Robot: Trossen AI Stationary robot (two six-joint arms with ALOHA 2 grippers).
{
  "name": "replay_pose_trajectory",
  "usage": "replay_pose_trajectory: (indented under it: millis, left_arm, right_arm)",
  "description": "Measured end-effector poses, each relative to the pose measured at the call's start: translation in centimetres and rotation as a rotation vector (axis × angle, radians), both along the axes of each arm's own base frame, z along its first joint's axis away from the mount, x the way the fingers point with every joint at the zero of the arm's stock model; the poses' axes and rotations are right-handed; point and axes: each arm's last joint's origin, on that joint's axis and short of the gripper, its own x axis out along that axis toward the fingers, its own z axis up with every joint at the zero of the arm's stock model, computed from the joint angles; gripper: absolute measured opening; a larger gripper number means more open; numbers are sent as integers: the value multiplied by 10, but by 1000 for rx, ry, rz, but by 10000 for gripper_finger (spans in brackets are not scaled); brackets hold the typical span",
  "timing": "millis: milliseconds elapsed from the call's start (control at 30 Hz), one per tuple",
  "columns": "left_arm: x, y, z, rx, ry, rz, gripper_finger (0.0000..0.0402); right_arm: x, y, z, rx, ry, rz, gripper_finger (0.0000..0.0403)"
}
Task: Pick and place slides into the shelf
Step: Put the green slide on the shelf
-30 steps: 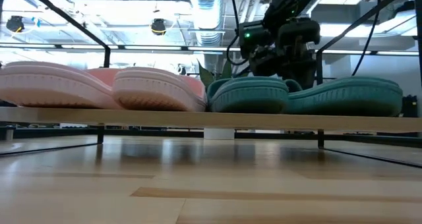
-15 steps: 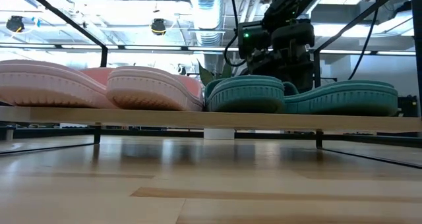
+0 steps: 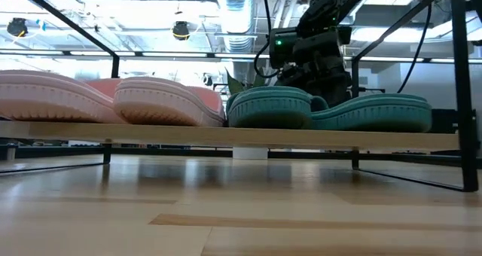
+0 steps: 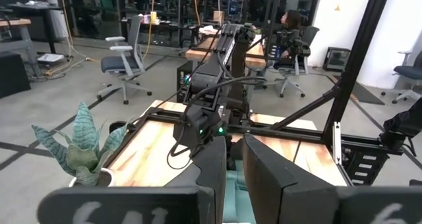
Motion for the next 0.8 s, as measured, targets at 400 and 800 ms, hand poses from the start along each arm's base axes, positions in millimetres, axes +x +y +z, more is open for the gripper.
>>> replay_pose_trajectory:
  millis: [400,800]
  left_arm:
    - [0,0,0,-6,4,0,41]
    - [0,0,-1,-8,5,-1,41]
  right_arm:
    - [-3,15,-3,27,-4,-14,0]
    - [-19,9,25,-76,4,-76,0]
